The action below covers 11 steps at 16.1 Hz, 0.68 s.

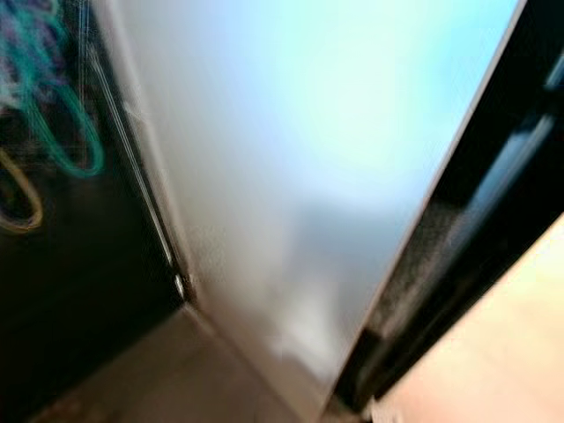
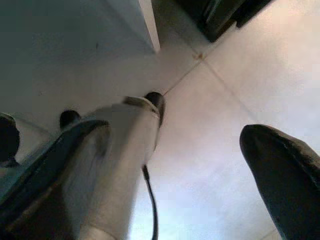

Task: Restocking fridge

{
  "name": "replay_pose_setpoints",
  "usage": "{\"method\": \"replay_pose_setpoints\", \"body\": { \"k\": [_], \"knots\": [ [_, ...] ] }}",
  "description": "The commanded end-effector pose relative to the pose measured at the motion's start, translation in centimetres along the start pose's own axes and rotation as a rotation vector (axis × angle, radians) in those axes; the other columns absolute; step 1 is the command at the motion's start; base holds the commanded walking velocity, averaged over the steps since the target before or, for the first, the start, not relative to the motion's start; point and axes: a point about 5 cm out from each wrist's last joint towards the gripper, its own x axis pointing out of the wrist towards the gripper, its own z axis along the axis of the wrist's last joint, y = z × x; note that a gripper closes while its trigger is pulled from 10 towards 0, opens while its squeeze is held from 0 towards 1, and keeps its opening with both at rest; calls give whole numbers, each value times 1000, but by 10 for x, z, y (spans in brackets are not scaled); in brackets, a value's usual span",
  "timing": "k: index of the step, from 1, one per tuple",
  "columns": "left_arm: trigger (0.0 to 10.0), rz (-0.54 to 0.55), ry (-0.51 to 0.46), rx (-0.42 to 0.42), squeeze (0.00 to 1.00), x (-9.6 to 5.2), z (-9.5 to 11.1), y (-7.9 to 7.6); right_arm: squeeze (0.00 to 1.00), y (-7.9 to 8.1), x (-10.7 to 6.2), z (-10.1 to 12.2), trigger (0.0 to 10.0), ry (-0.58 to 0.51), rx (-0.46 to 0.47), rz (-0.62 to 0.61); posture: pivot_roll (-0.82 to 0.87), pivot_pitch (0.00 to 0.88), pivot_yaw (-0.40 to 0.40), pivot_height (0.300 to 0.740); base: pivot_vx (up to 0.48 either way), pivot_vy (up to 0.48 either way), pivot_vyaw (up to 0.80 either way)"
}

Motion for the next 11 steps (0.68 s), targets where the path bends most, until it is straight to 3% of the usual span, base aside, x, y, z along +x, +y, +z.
{"method": "replay_pose_setpoints", "body": {
  "k": [1,11],
  "knots": [
    [10000,-10,-12,6,0,0,6,-4,0,-8,-2,-1,10000,0,9,-29,115,0,19,740,0,0,-788],
    [10000,-17,-10,15,0,0,6,-5,0,-10,-2,-1,10000,-24,48,-72,91,0,23,740,0,0,-774]
  ]
}}
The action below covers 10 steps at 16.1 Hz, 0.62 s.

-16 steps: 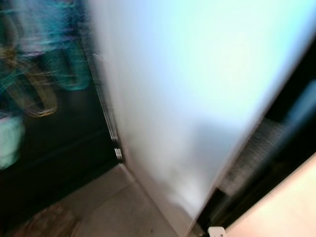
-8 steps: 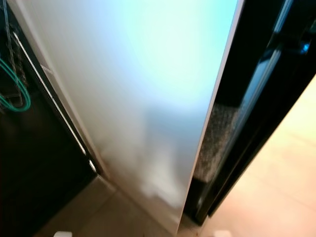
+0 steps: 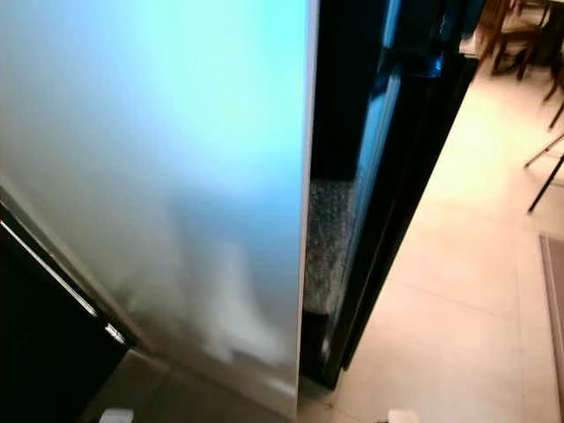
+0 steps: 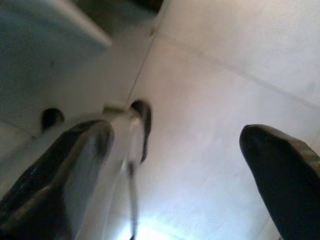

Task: Restocking fridge

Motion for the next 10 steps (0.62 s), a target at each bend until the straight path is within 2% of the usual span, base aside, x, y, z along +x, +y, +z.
{"method": "replay_pose_setpoints", "body": {
  "k": [1,7,10],
  "knots": [
    [10000,14,75,15,0,-3,-23,7,0,5,1,-3,10000,-4,27,2,86,0,26,740,0,0,0],
    [10000,12,73,15,0,-3,-22,7,0,3,0,-2,10000,-43,100,-50,83,0,24,740,0,0,0],
    [10000,13,74,13,0,-3,-22,7,0,3,0,-2,10000,-43,97,-50,83,0,24,740,0,0,0]
  ]
}}
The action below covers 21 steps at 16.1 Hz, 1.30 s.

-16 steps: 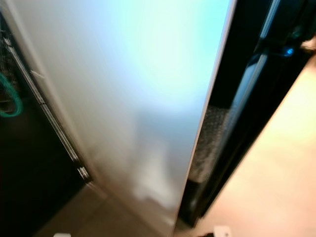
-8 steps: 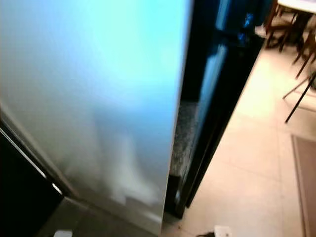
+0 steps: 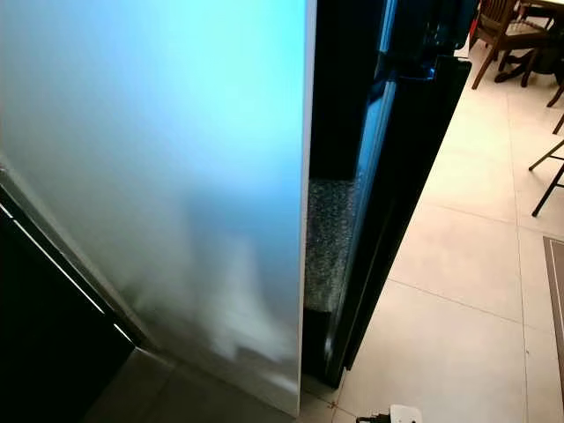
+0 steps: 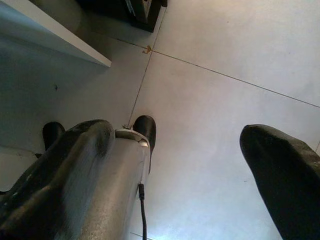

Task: Restocking fridge

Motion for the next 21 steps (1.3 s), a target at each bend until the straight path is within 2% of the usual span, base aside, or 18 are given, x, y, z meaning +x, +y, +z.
{"method": "replay_pose_setpoints", "body": {
  "k": [1,6,8,11,13,14,15,16,17,19,21],
  "knots": [
    [10000,-2,9,8,0,0,-1,0,0,0,0,-1,10000,-1,7,-3,87,0,25,740,0,0,0],
    [10000,-1,9,12,0,0,-2,1,0,0,0,0,10000,-27,24,-21,82,0,29,740,0,0,0],
    [10000,2,9,13,0,0,-2,1,0,-4,-2,5,10000,-103,41,-102,83,0,26,740,0,0,0],
    [10000,7,12,20,0,0,-4,2,0,-7,-5,10,10000,-230,134,-175,72,0,30,740,0,0,0],
    [10000,8,14,26,0,0,-4,3,0,-8,-7,12,10000,-273,159,-199,67,0,31,740,0,0,0],
    [10000,9,14,33,0,0,-4,3,0,-8,-8,15,10000,-321,169,-202,58,0,32,740,0,0,0],
    [10000,9,13,37,0,0,-5,3,0,-21,-13,53,10000,-496,133,-177,57,0,24,740,0,0,0],
    [10000,9,12,36,0,0,-5,2,0,-26,-19,76,10000,-617,104,-155,64,0,18,740,0,0,0],
    [10000,13,11,30,0,-1,-5,2,0,-24,-28,91,10000,-742,55,-143,63,0,11,740,0,0,0],
    [10000,18,13,22,0,-1,-6,2,0,-23,-41,102,10000,-867,32,-127,59,0,2,740,0,0,0],
    [10000,19,16,21,0,-1,-7,2,0,-12,-53,107,10000,-943,6,-28,60,0,-15,740,0,0,0]
  ]
}}
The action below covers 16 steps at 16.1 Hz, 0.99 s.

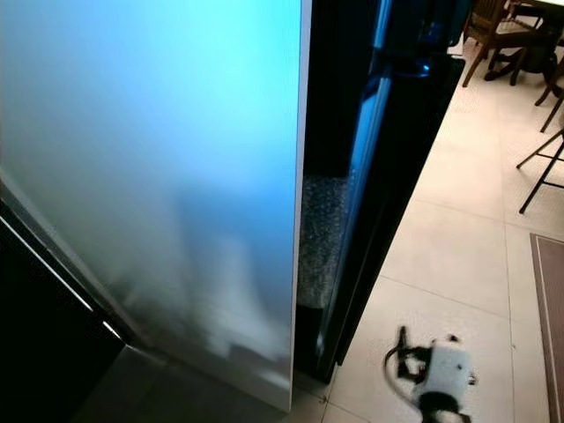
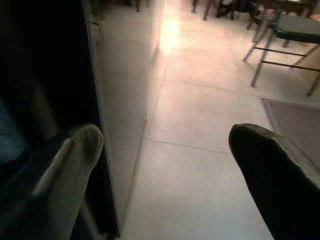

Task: Restocking fridge

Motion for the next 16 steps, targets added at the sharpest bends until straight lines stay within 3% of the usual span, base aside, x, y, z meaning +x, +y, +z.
{"method": "replay_pose_setpoints", "body": {
  "k": [1,3,5,7,8,9,10,11,14,15,16],
  "knots": [
    [10000,6,17,15,0,0,-5,0,0,6,-1,8,10000,-34,10,76,60,0,-15,740,0,0,0],
    [10000,8,20,13,0,-1,-6,0,0,30,-14,18,10000,-54,18,278,59,0,-20,740,0,0,0],
    [10000,8,20,14,0,-1,-6,0,0,30,-11,29,10000,-85,5,237,51,0,-22,740,0,0,0],
    [10000,10,17,12,0,-1,-5,0,0,26,5,45,10000,-125,-31,145,59,0,-23,740,0,0,0],
    [10000,11,16,10,0,-1,-5,0,75,27,6,48,10000,-124,-29,151,60,0,-23,740,0,0,0],
    [10000,13,16,5,0,-1,-5,0,1000,28,9,53,10000,-128,-30,150,60,0,-23,740,0,0,0],
    [10000,15,16,3,0,-1,-5,0,1000,30,12,59,10000,-135,-42,133,60,0,-19,740,0,0,0],
    [10000,16,17,2,0,0,-5,1,1000,35,16,69,10000,-165,5,143,59,0,-20,740,0,0,0],
    [10000,12,18,3,0,0,-5,1,973,48,27,80,10000,-185,-24,177,56,0,-15,740,0,0,0],
    [10000,11,18,4,0,0,-5,0,71,49,31,81,10000,-180,-25,162,56,0,-15,740,0,0,0],
    [10000,9,17,3,0,0,-4,0,0,51,35,84,10000,-182,-24,170,55,0,-13,740,0,0,0]
  ]
}}
